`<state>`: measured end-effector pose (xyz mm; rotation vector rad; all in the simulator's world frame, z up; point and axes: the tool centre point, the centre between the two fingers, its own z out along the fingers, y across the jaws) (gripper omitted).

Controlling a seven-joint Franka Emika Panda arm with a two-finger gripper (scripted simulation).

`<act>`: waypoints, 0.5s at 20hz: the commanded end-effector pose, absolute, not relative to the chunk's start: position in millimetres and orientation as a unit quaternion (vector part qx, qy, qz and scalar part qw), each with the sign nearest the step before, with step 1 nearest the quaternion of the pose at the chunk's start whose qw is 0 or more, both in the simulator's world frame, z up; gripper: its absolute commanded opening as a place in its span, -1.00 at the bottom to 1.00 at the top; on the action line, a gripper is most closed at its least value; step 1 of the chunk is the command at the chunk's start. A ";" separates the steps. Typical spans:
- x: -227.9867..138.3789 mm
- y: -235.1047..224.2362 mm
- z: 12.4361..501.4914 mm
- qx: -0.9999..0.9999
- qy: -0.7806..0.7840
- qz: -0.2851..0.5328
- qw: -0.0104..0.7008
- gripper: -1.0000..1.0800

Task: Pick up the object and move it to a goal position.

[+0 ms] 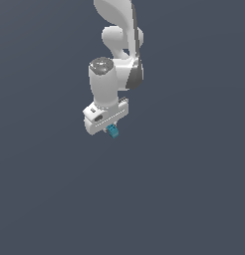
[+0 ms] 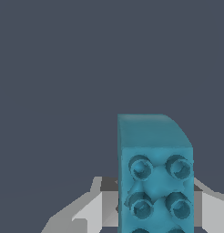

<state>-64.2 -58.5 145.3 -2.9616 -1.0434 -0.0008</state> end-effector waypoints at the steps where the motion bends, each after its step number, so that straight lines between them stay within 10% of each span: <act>1: -57.3 -68.3 170.1 -0.943 -0.333 -0.001 0.001 -1.00; 10: -31.7 -103.7 255.2 -0.943 -0.333 -0.001 0.001 -1.00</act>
